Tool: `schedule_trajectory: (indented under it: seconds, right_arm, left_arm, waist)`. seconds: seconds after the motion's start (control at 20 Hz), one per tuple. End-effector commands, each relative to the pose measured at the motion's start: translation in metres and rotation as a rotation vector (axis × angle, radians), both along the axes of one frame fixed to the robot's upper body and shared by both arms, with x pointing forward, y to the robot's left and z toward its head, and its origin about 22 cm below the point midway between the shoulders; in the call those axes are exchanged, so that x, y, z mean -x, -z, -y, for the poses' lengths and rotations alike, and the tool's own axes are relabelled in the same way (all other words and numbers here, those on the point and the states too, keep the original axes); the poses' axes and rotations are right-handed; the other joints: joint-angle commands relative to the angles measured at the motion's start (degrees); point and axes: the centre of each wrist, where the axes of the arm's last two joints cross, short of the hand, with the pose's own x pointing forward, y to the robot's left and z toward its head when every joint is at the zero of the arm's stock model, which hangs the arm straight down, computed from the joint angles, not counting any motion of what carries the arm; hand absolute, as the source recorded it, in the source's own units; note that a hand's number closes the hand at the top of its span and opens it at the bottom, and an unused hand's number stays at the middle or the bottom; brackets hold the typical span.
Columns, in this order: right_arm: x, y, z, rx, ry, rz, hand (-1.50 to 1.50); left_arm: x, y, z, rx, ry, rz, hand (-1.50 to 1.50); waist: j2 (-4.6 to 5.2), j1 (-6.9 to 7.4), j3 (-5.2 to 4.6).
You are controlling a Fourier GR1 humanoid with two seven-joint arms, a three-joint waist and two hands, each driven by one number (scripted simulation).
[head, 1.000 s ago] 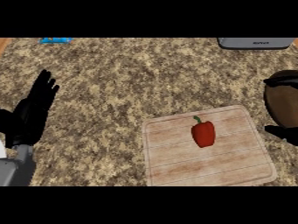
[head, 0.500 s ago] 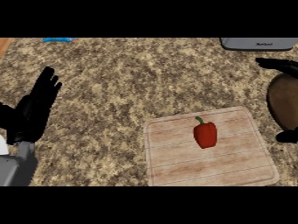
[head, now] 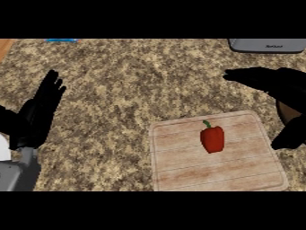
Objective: Pick the bell pepper from the cutting board and place it in the pan
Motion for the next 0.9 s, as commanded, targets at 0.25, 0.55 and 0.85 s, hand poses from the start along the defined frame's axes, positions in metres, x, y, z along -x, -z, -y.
schedule_trajectory:
  seconds: [0.25, 0.55, 0.85]
  right_arm:
    - [0.01, 0.006, -0.043, 0.283, -0.06, -0.161, -1.5]
    - [0.035, 0.018, -0.059, 0.429, -0.078, -0.043, -1.5]
    - [0.05, -0.001, -0.075, 0.472, -0.037, 0.025, -1.5]
  left_arm:
    - [0.011, -0.001, -0.012, 0.005, -0.03, 0.003, 0.0]
    - [0.007, 0.005, -0.01, -0.004, -0.023, -0.012, 0.0]
    - [-0.003, -0.002, -0.019, 0.005, -0.021, -0.011, 0.0]
  waist:
    - [-0.23, -0.88, 0.07]
    - [-0.18, -1.21, 0.07]
    - [-0.16, -1.39, 0.07]
